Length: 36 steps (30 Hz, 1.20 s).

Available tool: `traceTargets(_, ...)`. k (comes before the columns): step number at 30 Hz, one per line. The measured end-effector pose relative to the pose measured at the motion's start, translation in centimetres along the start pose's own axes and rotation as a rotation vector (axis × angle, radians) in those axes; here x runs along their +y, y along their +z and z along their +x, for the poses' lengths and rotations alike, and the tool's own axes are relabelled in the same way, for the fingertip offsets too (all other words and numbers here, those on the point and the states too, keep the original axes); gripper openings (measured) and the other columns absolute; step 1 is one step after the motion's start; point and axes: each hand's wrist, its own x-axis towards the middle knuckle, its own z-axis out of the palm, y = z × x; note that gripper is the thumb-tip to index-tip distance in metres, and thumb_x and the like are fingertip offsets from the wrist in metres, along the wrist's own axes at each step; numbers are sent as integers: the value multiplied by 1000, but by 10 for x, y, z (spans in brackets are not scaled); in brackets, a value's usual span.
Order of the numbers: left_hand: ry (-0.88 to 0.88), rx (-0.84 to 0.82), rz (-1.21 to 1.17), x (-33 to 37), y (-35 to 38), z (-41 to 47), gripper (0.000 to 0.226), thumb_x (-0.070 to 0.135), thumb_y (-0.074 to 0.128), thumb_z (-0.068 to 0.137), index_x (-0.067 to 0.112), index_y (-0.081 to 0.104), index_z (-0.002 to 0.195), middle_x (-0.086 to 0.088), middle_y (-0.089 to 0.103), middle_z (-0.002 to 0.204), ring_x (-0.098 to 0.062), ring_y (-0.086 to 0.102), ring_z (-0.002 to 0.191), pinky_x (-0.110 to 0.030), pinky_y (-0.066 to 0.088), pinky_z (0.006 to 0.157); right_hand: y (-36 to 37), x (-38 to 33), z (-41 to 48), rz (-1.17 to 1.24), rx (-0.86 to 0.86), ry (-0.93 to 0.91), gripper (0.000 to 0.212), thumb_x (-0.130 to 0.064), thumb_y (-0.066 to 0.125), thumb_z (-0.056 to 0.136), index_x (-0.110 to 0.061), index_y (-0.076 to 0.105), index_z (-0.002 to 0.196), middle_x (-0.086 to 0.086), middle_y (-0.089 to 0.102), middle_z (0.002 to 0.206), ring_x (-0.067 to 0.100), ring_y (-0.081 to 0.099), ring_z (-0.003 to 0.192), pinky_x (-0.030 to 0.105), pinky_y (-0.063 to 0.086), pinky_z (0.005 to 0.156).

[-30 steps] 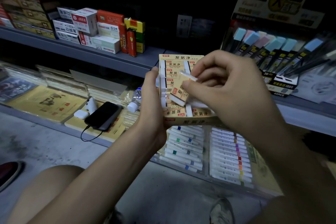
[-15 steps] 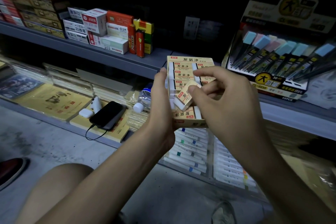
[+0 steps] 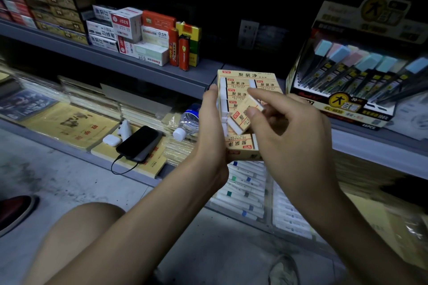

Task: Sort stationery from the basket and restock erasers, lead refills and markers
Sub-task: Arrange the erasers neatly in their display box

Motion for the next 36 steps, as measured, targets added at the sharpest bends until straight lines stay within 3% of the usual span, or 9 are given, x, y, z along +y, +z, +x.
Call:
traceTargets(5, -5, 10, 9, 0, 1, 0, 66, 64, 25, 101, 25, 77, 108, -4, 80, 95, -19, 77, 74, -28, 58, 58, -7, -2, 1, -57, -32, 31, 24, -32, 78, 87, -30, 74, 111, -17, 62, 68, 19, 65, 86, 42, 57, 72)
traceTargets(12, 1, 12, -2, -1, 4, -2, 65, 63, 24, 102, 25, 77, 108, -2, 80, 93, -15, 76, 70, -23, 54, 50, -6, -8, -2, -168, -22, -9, 20, -30, 78, 86, -27, 70, 104, -18, 55, 62, 17, 58, 83, 36, 51, 64)
traceTargets(15, 8, 19, 5, -2, 5, -3, 64, 62, 23, 102, 26, 77, 107, 0, 80, 94, -14, 76, 70, -24, 56, 52, -9, -8, 1, -173, -85, 74, 21, -35, 76, 88, -27, 69, 106, -15, 58, 62, 19, 63, 86, 38, 55, 68)
traceTargets(19, -10, 26, 13, -1, 6, -3, 65, 66, 23, 101, 28, 75, 111, -1, 80, 102, -18, 77, 83, -30, 59, 64, -11, -8, 3, -206, -132, 127, 27, -48, 74, 87, -26, 72, 102, -13, 63, 64, 21, 64, 90, 40, 56, 73)
traceTargets(23, -17, 38, 25, 1, 6, -3, 67, 67, 23, 100, 28, 76, 110, 0, 80, 100, -15, 77, 80, -26, 57, 58, -8, -14, -1, -325, -141, 104, 34, -59, 65, 88, -27, 72, 97, -10, 65, 69, 18, 54, 96, 39, 50, 81)
traceTargets(28, -18, 31, 7, 1, 8, -6, 66, 66, 25, 100, 26, 76, 115, 0, 80, 96, -14, 76, 71, -22, 54, 50, -4, -14, -6, -383, -59, 63, 32, -58, 68, 86, -28, 58, 86, -10, 63, 73, 19, 50, 94, 38, 46, 73)
traceTargets(32, -14, 23, -5, 2, 7, -8, 66, 64, 25, 101, 24, 75, 117, -1, 80, 96, -14, 77, 74, -23, 56, 52, -9, -11, -3, -324, -125, 128, 29, -58, 66, 88, -29, 60, 82, -13, 63, 69, 16, 52, 96, 35, 47, 71)
traceTargets(36, -12, 17, -7, 3, 7, -9, 67, 64, 24, 101, 24, 76, 112, -4, 80, 97, -17, 77, 74, -25, 57, 53, -25, -11, 4, -186, -252, 230, 21, -50, 72, 87, -33, 62, 83, -18, 69, 66, 7, 66, 82, 35, 55, 70)
